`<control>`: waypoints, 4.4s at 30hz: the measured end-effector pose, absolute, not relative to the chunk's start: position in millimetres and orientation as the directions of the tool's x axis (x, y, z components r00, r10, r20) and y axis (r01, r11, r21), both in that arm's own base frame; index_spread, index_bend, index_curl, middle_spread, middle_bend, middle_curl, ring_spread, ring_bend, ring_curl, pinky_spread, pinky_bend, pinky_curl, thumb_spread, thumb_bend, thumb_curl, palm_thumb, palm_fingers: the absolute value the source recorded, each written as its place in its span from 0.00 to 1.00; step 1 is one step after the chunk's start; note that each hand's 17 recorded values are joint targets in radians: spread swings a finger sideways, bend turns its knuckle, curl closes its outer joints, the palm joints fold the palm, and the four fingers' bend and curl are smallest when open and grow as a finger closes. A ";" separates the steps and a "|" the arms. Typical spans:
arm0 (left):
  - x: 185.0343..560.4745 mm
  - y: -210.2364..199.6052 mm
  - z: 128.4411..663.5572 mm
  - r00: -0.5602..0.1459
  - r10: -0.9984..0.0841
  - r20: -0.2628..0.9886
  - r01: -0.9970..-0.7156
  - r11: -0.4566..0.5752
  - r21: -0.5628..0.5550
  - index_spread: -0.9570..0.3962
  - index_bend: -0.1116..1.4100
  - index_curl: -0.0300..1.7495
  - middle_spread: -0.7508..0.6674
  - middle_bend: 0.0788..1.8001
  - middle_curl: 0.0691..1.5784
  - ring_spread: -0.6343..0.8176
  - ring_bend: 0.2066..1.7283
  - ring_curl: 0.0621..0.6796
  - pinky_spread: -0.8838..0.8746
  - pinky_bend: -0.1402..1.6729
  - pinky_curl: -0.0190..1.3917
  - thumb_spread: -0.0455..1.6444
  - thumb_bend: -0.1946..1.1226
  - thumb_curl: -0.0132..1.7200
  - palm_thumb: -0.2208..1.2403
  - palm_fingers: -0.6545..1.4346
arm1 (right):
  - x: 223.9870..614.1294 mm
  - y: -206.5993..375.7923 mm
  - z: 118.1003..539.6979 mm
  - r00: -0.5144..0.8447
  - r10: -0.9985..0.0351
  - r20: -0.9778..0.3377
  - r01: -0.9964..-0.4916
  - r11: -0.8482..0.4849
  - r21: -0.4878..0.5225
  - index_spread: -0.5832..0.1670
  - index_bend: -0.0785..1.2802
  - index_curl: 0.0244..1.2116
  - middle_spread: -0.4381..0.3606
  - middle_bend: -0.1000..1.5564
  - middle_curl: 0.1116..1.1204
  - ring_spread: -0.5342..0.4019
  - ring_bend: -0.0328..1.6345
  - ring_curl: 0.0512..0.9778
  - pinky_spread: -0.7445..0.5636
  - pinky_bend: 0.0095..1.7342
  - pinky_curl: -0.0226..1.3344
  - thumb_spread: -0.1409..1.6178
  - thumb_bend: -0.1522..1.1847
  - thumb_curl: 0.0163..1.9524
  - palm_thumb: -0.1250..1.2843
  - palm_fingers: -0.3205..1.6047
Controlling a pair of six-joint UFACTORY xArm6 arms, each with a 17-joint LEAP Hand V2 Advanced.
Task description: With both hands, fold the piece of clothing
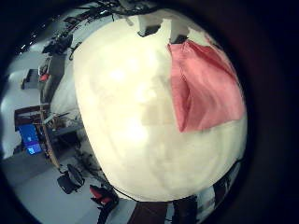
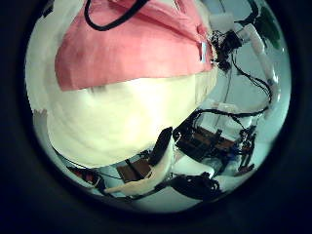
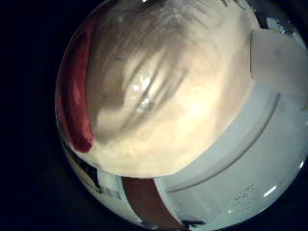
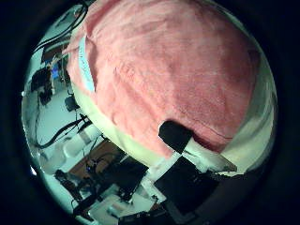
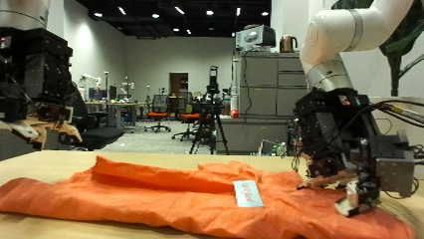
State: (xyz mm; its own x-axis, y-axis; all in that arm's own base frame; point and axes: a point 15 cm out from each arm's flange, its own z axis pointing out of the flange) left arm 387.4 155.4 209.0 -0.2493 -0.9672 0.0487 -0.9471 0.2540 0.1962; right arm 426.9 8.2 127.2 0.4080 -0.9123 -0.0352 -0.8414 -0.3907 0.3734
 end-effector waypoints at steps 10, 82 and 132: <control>381.8 156.1 212.6 -0.251 -0.967 0.050 -0.945 0.256 0.205 0.65 0.17 0.16 0.73 0.05 0.11 0.80 0.10 0.29 0.82 0.20 0.24 0.64 0.13 0.16 0.28 0.28 | 429.8 7.1 136.3 0.409 -0.912 -0.026 -0.849 -0.391 0.356 0.40 0.19 0.24 0.37 0.37 0.36 0.34 0.44 0.34 0.44 0.28 0.26 0.59 0.10 0.18 0.60 0.68; 411.8 114.9 199.5 -0.303 -0.948 0.103 -0.932 0.317 0.177 0.65 0.18 0.18 0.69 0.06 0.12 0.79 0.10 0.28 0.82 0.19 0.24 0.70 0.13 0.16 0.36 0.29 | 425.4 20.7 339.2 0.452 -0.892 0.002 -0.854 -0.432 0.291 0.26 0.65 0.84 0.27 0.72 0.81 0.33 0.82 0.64 0.31 0.58 0.74 0.70 0.10 0.21 0.79 0.71; 481.0 0.0 142.6 -0.429 -0.892 0.143 -0.879 0.449 0.162 0.67 0.18 0.19 0.63 0.06 0.13 0.78 0.10 0.28 0.81 0.18 0.23 0.78 0.14 0.15 0.41 0.30 | 365.6 -68.4 244.8 0.181 -0.980 -0.079 -0.914 -0.198 0.355 0.36 0.19 0.29 0.62 0.25 0.27 0.78 0.25 0.19 0.93 0.20 0.33 0.79 0.11 0.14 0.47 0.26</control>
